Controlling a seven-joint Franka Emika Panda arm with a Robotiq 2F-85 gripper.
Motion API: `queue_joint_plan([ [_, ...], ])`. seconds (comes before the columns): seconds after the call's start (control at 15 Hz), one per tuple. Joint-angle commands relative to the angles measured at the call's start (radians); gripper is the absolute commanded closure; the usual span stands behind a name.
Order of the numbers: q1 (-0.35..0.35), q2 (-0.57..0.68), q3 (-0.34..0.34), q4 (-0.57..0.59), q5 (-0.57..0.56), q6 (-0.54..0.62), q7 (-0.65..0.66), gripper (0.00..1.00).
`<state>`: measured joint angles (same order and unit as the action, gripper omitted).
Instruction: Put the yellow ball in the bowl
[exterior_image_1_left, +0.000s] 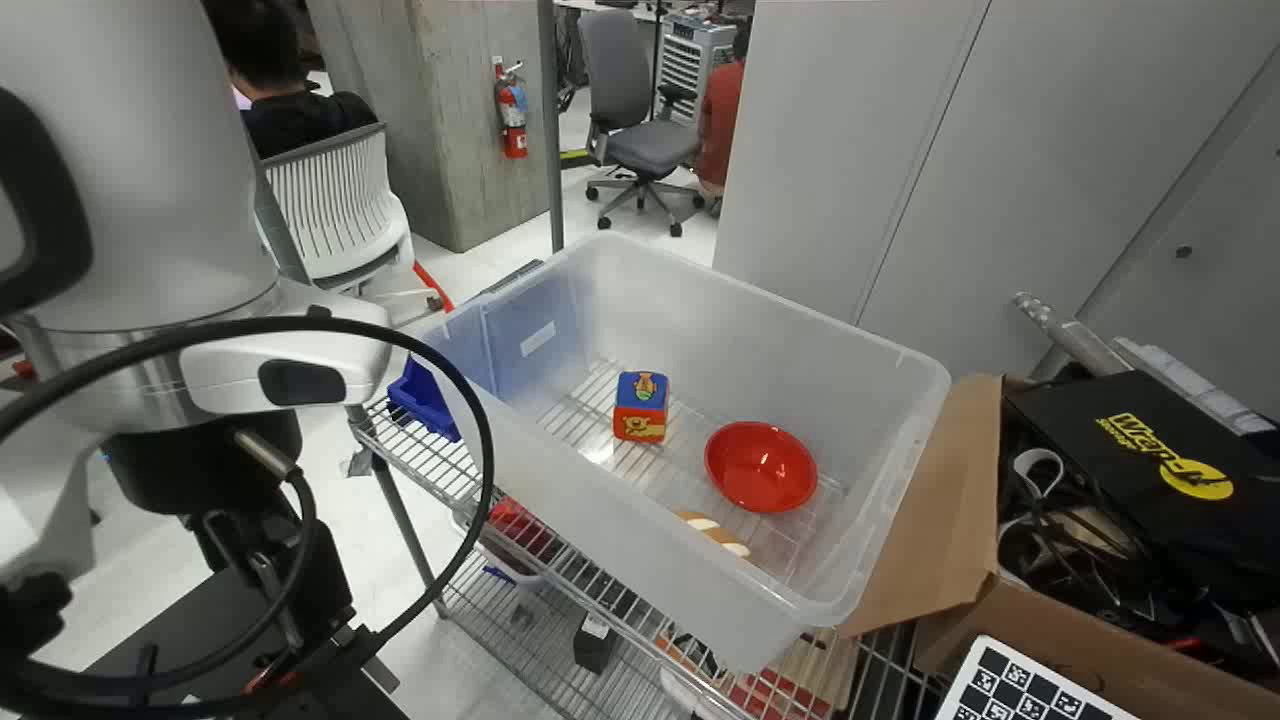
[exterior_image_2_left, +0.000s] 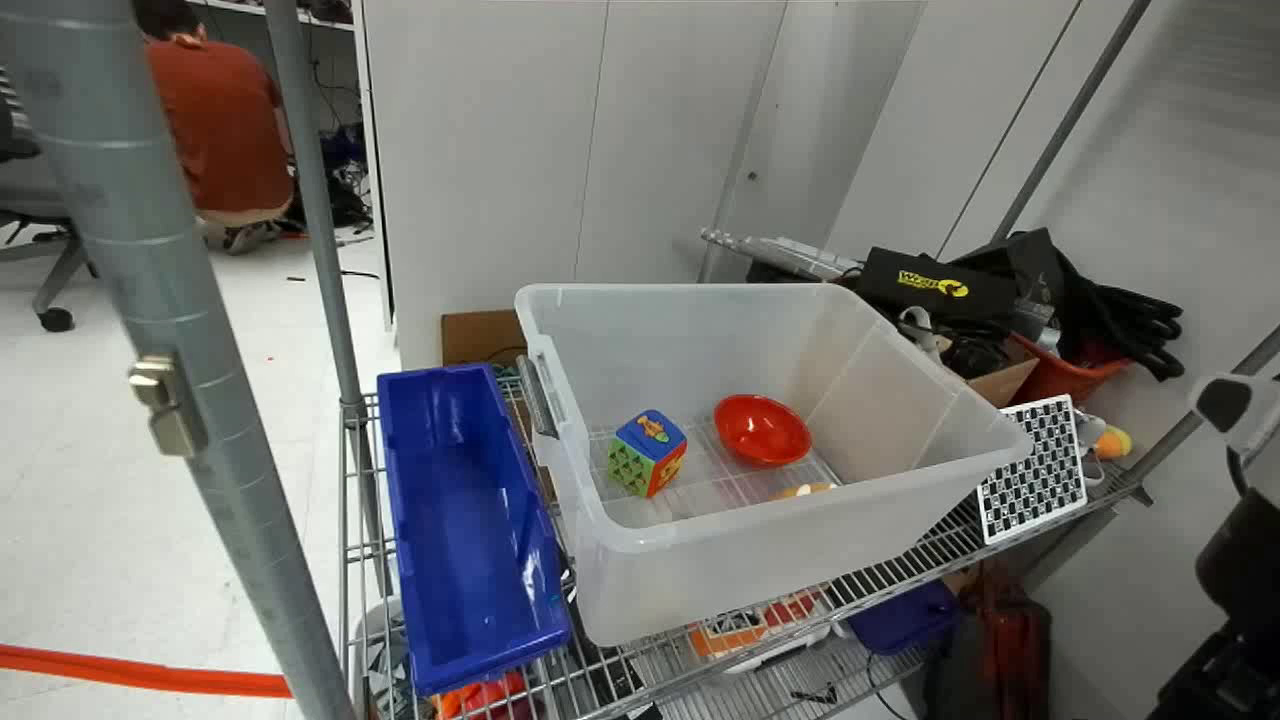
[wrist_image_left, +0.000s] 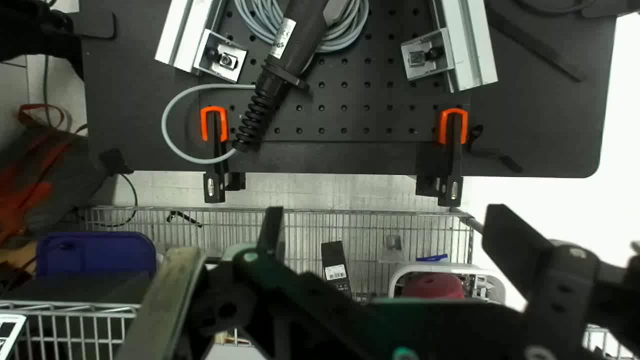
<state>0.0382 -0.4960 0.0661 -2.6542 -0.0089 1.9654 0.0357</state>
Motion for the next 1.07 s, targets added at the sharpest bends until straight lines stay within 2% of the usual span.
queue_joint_plan([
  [0.0,0.004,0.000,-0.004,0.002,-0.002,-0.003,0.002,0.00],
  [0.6,0.000,0.025,0.001,0.015,-0.011,0.022,0.010,0.00],
  [0.8,0.006,0.085,-0.018,0.084,0.064,0.055,0.033,0.00],
  [1.0,0.022,0.154,-0.018,0.181,0.168,0.186,0.038,0.00],
])
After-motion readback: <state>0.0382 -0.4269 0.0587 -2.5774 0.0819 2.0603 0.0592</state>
